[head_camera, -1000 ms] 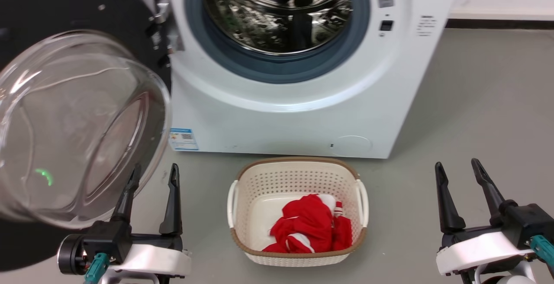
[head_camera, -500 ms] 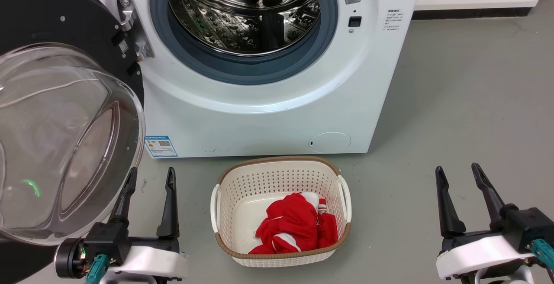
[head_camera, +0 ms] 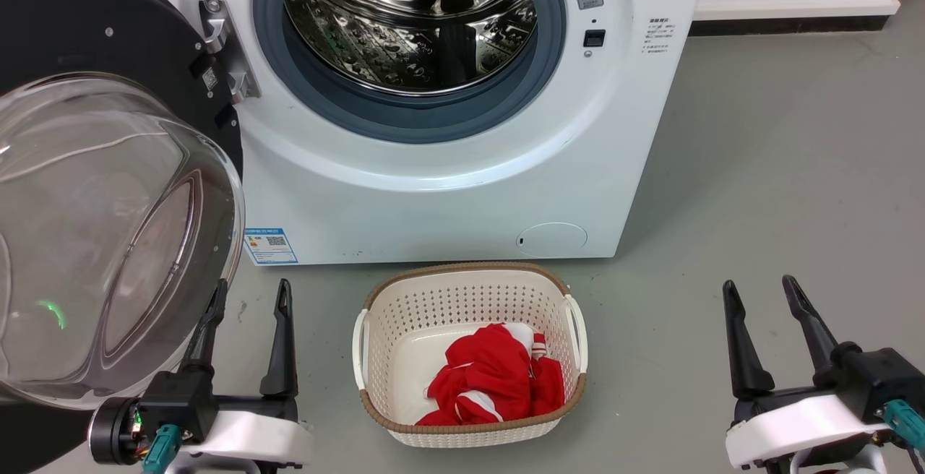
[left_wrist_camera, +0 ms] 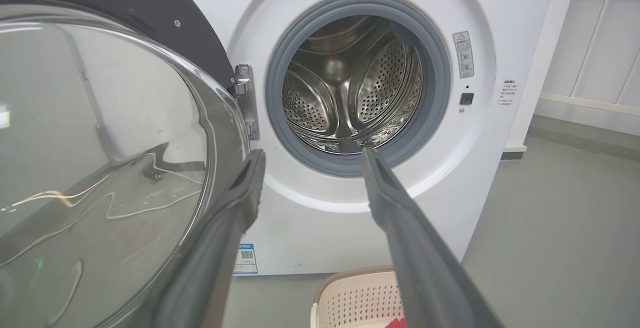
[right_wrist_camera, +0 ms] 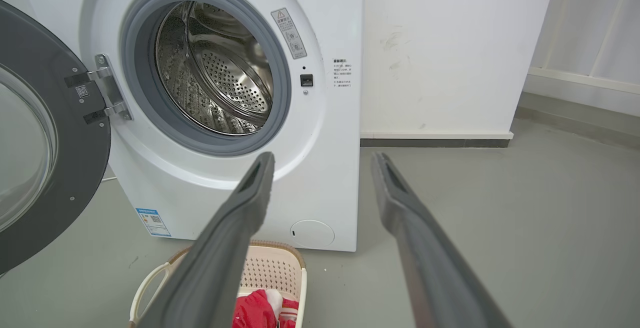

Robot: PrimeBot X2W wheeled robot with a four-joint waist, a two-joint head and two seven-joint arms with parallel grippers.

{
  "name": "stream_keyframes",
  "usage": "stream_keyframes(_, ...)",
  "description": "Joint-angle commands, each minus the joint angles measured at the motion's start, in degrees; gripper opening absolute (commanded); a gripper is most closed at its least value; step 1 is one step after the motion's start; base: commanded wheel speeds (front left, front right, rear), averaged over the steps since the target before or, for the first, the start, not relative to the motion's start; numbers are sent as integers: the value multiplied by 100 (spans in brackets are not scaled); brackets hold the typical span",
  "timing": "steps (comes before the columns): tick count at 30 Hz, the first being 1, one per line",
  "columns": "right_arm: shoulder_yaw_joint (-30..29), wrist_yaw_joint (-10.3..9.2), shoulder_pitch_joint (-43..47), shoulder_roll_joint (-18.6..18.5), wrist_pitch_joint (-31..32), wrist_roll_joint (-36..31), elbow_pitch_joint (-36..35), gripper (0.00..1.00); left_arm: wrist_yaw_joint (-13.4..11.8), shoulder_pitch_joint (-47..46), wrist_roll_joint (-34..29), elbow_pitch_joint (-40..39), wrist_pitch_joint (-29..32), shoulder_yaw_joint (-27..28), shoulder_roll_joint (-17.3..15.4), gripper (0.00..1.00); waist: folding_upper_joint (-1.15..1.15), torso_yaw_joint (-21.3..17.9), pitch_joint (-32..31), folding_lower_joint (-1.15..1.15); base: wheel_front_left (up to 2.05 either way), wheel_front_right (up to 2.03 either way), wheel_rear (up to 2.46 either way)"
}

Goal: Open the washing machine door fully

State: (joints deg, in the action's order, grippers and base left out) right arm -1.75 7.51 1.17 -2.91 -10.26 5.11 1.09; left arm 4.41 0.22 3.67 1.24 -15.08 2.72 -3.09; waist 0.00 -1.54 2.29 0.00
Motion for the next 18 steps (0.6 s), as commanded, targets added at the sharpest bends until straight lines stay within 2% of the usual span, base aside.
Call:
stream_keyframes(1,2,-4,-59,7,-27,52,17,100,23,16,-37,-1,-12,15,1,100,0,-6,-1,0,0,0,0)
stream_keyframes(2,1,0,7,1,-5,4,27,0,12,2,1,21,1,-2,2,0,0,-6,-2,0,0,0,0)
stream_keyframes(5,20,0,77,2,0,38,170,0,14,55,43,196,32,-1,19,0,0,-6,-3,0,0,0,0)
stream_keyframes(18,33,0,-71,-79,213,1652,351,0,68,-91,1582,398,424,84,18,0,0,11,-25,0,0,0,0)
